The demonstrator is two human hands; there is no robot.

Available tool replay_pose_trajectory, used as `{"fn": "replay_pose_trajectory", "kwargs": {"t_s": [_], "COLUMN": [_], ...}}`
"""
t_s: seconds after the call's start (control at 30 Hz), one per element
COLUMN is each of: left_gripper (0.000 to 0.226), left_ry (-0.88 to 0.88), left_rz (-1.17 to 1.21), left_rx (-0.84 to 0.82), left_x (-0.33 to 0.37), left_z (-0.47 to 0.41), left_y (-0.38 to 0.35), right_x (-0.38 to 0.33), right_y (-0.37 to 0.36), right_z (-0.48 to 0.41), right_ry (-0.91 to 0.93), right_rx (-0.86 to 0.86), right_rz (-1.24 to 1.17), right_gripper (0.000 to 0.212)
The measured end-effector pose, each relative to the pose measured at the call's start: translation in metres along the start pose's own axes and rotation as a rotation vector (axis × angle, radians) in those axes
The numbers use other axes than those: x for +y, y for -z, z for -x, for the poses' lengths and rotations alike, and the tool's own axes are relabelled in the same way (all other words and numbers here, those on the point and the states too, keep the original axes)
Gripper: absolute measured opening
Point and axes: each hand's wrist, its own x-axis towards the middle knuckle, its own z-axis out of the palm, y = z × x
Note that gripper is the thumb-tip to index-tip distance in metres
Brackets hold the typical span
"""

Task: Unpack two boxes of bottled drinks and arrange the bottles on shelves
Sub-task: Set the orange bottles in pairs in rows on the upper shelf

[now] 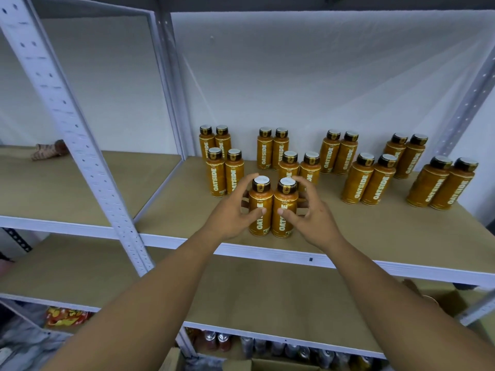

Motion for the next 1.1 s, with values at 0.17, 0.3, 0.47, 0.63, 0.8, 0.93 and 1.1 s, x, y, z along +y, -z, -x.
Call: {"fn": "replay_pose_trajectory", "kwargs": {"t_s": [0.17, 0.3, 0.47, 0.63, 0.8, 0.93, 1.1], "left_gripper": [0.084, 0.084, 0.084, 0.082, 0.082, 0.082, 0.082], "left_ry": [0.019, 0.031, 0.040, 0.040, 0.035, 0.014, 0.006], "left_rz": [-0.022, -0.026, -0.040, -0.036, -0.027, -0.029, -0.024], "left_rx": [0.004, 0.004, 0.008, 0.002, -0.012, -0.022, -0.038], "left_x": [-0.021, -0.036, -0.052, -0.062, -0.067, -0.069, -0.071], "left_z": [0.012, 0.020, 0.028, 0.030, 0.031, 0.030, 0.029], "left_y": [0.032, 0.055, 0.078, 0.093, 0.098, 0.100, 0.100], "right_x": [-0.023, -0.038, -0.053, -0.063, -0.068, -0.070, -0.072], "right_y": [-0.034, -0.058, -0.085, -0.102, -0.109, -0.112, -0.113], "right_z": [-0.003, -0.007, -0.011, -0.013, -0.015, -0.015, -0.014], "right_ry": [0.006, 0.016, 0.018, -0.014, -0.024, -0.027, -0.038], "right_rx": [-0.019, -0.025, -0.026, -0.034, -0.028, -0.019, -0.016], "right_rz": [-0.014, -0.013, -0.001, 0.008, 0.024, 0.030, 0.027], "right_gripper": [0.078, 0.078, 0.079, 0.079, 0.079, 0.079, 0.079]}}
